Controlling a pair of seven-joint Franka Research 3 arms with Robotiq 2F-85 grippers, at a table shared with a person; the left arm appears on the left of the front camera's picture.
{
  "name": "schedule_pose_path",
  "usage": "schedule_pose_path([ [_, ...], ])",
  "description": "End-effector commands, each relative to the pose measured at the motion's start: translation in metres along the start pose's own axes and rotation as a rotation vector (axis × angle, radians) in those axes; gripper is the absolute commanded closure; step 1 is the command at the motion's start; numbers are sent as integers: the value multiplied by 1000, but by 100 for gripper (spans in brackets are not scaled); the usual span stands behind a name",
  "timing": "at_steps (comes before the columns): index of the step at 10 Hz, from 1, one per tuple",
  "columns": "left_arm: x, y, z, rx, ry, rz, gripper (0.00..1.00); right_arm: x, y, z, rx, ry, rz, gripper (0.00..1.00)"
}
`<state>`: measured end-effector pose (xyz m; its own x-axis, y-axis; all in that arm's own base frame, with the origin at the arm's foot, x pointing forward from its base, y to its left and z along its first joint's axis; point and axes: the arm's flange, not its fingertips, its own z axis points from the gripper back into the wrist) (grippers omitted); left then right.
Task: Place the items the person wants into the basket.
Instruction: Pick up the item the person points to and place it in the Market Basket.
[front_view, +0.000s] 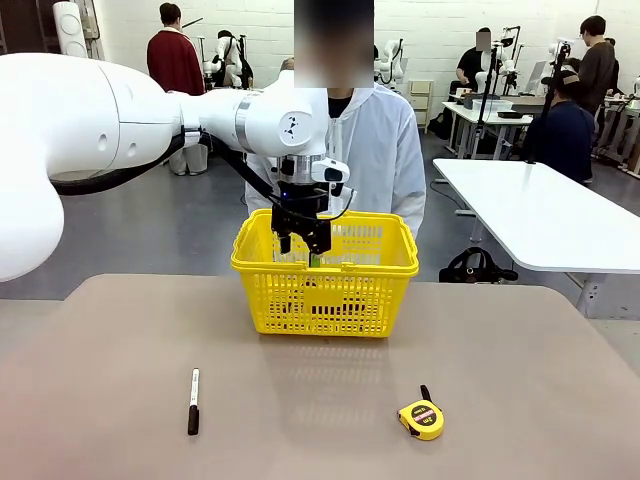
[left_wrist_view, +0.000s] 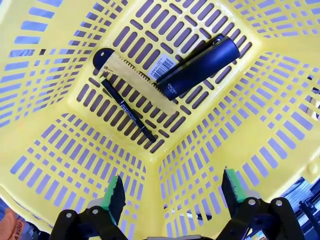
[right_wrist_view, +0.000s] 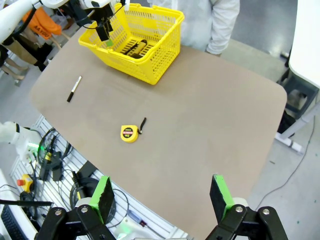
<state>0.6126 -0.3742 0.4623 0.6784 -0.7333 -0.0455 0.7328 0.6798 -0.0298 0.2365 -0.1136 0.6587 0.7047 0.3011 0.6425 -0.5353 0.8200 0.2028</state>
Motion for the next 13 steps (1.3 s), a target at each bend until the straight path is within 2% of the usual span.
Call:
schedule_pose_path([
  [1, -10, 1, 34, -7, 15, -11, 0, -3, 0, -4, 5, 1, 5, 0],
  [2, -43, -4, 58, -12, -8, -6, 0, -3, 0, -4, 5, 1, 5, 0],
  [4, -144, -19, 108, -33, -128, 20, 0, -3, 0, -4, 5, 1, 5, 0],
  [5, -187, -28, 118, -30, -168, 25, 0, -3, 0, -4, 5, 1, 5, 0],
  [7, -252, -40, 108, -17, -166, 25, 0, -3, 0, -4, 5, 1, 5, 0],
  [10, -313, -39, 81, -21, -222, 47, 0, -3, 0, -4, 5, 1, 5, 0],
  [13, -322, -26, 70, -36, -208, 73, 0, -3, 0, -4, 5, 1, 5, 0],
])
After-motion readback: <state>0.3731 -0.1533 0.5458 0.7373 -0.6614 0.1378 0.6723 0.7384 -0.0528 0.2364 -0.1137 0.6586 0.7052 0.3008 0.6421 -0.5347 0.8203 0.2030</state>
